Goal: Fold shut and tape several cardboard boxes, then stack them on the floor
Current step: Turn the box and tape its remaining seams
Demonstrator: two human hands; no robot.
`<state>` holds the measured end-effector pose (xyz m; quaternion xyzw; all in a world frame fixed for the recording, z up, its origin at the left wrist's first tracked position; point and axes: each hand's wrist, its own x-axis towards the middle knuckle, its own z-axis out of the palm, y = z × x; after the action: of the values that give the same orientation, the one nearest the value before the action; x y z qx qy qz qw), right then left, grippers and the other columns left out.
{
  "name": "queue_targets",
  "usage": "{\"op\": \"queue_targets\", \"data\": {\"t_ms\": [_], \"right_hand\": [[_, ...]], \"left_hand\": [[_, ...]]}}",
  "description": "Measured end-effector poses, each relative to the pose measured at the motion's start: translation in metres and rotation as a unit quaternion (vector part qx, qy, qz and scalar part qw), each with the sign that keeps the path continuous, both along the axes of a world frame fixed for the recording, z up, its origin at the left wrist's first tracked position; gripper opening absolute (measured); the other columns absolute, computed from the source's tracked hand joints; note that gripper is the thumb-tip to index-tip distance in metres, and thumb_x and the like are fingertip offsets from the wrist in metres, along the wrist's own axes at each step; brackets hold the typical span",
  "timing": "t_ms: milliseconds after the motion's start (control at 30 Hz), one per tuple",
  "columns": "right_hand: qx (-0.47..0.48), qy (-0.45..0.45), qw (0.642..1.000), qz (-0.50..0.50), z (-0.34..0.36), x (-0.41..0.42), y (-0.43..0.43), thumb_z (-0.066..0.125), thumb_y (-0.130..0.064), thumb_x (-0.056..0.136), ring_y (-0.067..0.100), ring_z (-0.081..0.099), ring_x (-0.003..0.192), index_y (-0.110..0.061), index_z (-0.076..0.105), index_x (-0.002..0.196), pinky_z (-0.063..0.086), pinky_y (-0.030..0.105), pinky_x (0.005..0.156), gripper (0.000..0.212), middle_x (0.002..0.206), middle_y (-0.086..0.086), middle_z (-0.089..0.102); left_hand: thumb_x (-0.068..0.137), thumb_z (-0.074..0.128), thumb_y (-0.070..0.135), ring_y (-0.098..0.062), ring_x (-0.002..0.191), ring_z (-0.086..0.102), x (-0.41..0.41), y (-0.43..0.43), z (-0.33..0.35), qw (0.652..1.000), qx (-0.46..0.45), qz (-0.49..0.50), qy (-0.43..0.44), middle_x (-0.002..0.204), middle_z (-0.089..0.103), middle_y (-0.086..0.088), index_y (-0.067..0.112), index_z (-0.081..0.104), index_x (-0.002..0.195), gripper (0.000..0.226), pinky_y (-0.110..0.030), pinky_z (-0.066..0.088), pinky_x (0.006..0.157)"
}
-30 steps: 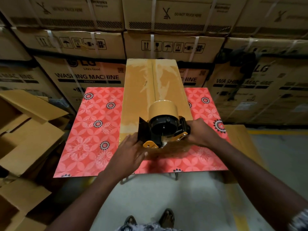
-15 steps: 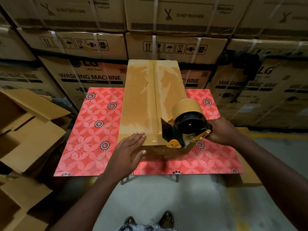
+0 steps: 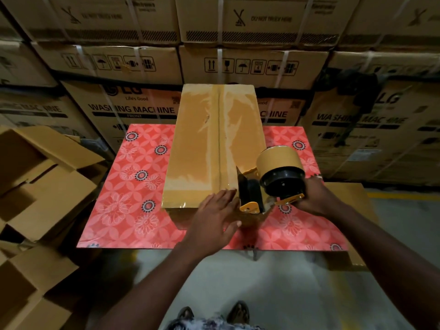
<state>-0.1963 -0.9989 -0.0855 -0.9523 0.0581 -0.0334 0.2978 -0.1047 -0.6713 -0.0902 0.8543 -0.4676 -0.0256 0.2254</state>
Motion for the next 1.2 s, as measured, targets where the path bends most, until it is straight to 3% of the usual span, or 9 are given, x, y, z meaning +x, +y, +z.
{"op": "queue_targets", "data": {"t_ms": [233,400,467,567,633,800,1000,1133,1200], "right_hand": [[-0.059,-0.023,0.998,0.008,0.007,-0.003,-0.005,0.068,-0.046,0.077,0.013,0.062,0.056,-0.02,0.064,0.071,0.049,0.038,0.052,0.026,0.062,-0.006,0.064],[-0.067,-0.022,0.997,-0.032,0.023,-0.031,-0.038,0.064,-0.053,0.071,0.008,0.06,0.058,-0.024,0.062,0.074,0.05,0.03,0.052,0.029,0.065,-0.014,0.061],[-0.083,-0.003,0.995,-0.059,0.027,-0.043,-0.048,0.068,-0.048,0.069,0.015,0.063,0.053,-0.026,0.059,0.066,0.048,0.031,0.048,0.024,0.058,-0.011,0.059],[-0.055,0.011,0.996,-0.073,0.02,-0.049,-0.051,0.079,-0.028,0.069,0.011,0.06,0.051,-0.033,0.05,0.06,0.037,0.023,0.047,0.031,0.054,-0.016,0.052],[-0.062,-0.001,0.996,-0.059,0.018,-0.046,-0.05,0.068,-0.043,0.067,0.015,0.062,0.053,-0.03,0.053,0.062,0.04,0.025,0.047,0.021,0.056,-0.014,0.054],[-0.042,-0.01,0.998,-0.041,0.01,-0.042,-0.058,0.059,-0.048,0.067,0.01,0.06,0.05,-0.019,0.06,0.061,0.049,0.038,0.046,0.03,0.054,-0.006,0.059],[-0.014,0.001,0.999,-0.049,0.004,-0.042,-0.062,0.064,-0.046,0.067,0.01,0.062,0.053,-0.023,0.06,0.064,0.051,0.039,0.048,0.023,0.057,-0.007,0.062],[-0.019,0.002,0.998,-0.057,0.01,-0.045,-0.058,0.074,-0.03,0.07,0.012,0.063,0.054,-0.025,0.058,0.06,0.045,0.033,0.045,0.02,0.054,-0.007,0.06],[-0.033,0.002,0.998,-0.057,0.013,-0.049,-0.059,0.079,-0.022,0.071,0.01,0.065,0.063,-0.034,0.053,0.06,0.04,0.024,0.047,0.03,0.055,-0.013,0.058]], "left_hand": [[0.097,0.053,0.047,-0.01,0.15,0.027,0.001,-0.001,-0.006,0.998,-0.043,0.029,0.022,0.157,0.026,0.014,0.023,0.049,0.148,0.056,-0.04,0.019,0.122],[0.099,0.045,0.051,-0.002,0.151,0.021,0.001,-0.002,-0.007,0.998,-0.044,0.028,0.026,0.161,0.031,0.018,0.035,0.044,0.151,0.055,-0.03,0.012,0.121],[0.099,0.045,0.049,-0.001,0.15,0.023,-0.001,-0.004,-0.007,0.997,-0.062,0.046,0.032,0.159,0.036,0.018,0.034,0.049,0.149,0.052,-0.029,0.013,0.121],[0.099,0.044,0.047,-0.006,0.146,0.034,-0.008,-0.015,-0.008,0.991,-0.084,0.102,0.035,0.153,0.046,0.013,0.029,0.058,0.142,0.049,-0.037,0.022,0.121],[0.099,0.043,0.044,-0.014,0.144,0.04,-0.018,-0.027,-0.005,0.99,-0.082,0.114,0.024,0.15,0.051,0.005,0.02,0.06,0.141,0.051,-0.041,0.027,0.121],[0.098,0.052,0.036,-0.016,0.15,0.03,-0.043,-0.066,0.0,0.999,-0.028,0.034,0.005,0.159,0.04,-0.001,0.014,0.044,0.151,0.058,-0.034,0.013,0.125],[0.095,0.055,0.037,-0.016,0.15,0.027,-0.043,-0.076,-0.005,0.999,-0.032,0.025,-0.01,0.159,0.039,0.0,0.014,0.047,0.15,0.059,-0.037,0.015,0.123],[0.097,0.054,0.035,-0.012,0.15,0.027,-0.041,-0.076,-0.005,0.999,-0.043,0.031,0.003,0.159,0.04,0.003,0.018,0.047,0.15,0.057,-0.031,0.01,0.122],[0.097,0.052,0.037,-0.011,0.15,0.026,-0.041,-0.076,-0.005,0.998,-0.046,0.031,0.009,0.159,0.039,0.004,0.019,0.045,0.152,0.058,-0.032,0.011,0.123]]}}
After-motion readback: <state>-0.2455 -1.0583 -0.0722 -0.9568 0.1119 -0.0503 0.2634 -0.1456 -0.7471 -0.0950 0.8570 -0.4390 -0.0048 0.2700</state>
